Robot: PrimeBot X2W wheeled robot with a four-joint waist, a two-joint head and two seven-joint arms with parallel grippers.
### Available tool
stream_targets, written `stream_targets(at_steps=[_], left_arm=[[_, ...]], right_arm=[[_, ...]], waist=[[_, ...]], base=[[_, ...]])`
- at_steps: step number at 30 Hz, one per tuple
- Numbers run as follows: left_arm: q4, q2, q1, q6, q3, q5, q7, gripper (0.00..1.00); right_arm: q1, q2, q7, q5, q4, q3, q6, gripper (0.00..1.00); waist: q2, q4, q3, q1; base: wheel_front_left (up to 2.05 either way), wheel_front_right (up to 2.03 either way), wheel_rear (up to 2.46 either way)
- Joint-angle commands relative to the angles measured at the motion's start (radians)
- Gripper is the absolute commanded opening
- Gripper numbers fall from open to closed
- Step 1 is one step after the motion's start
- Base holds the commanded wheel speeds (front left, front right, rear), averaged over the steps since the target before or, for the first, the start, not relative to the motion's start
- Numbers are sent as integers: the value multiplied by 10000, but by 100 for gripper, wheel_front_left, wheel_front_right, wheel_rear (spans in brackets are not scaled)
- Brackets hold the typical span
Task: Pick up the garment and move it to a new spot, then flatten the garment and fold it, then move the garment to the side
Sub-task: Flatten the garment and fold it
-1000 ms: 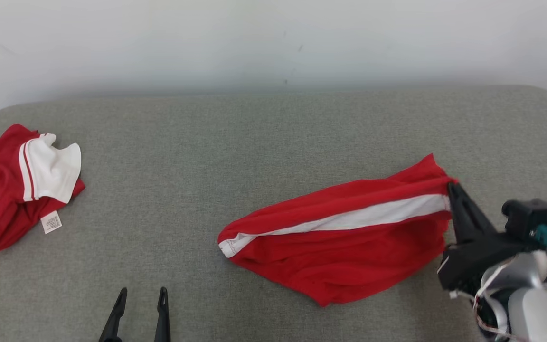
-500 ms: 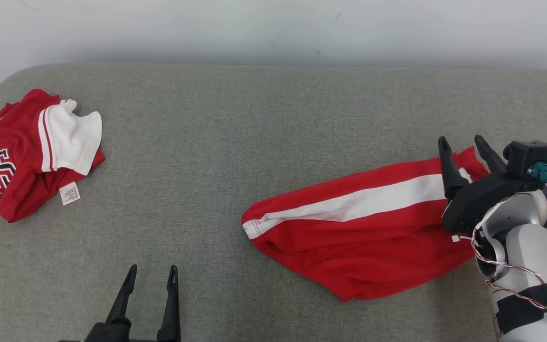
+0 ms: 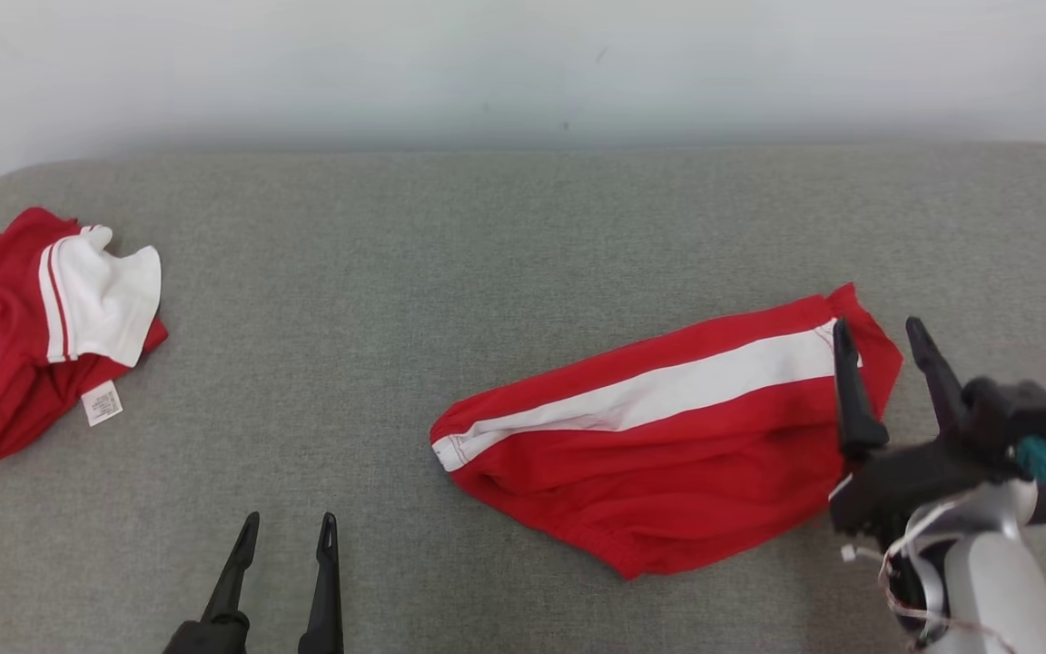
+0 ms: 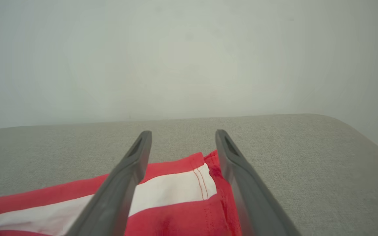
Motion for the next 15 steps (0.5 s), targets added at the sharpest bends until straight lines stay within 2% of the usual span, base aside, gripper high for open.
stream_targets(at_steps=[1, 7, 15], left_arm=[[49, -20, 82, -51, 10, 37, -33, 100], [166, -25, 183, -62, 5, 26, -33, 100], [356, -29, 302, -100, -49, -18, -33, 100]], right_arm=[[448, 171, -296, -113, -293, 56, -22, 100], [1717, 586, -1375, -143, -952, -102, -22, 100], [2800, 761, -2035, -290, -825, -37, -22, 100]], waist=[[0, -198, -190, 0], [0, -356, -426, 0], [0, -427, -722, 0]], base=[[0, 0, 0], [0, 0, 0], [0, 0, 0]])
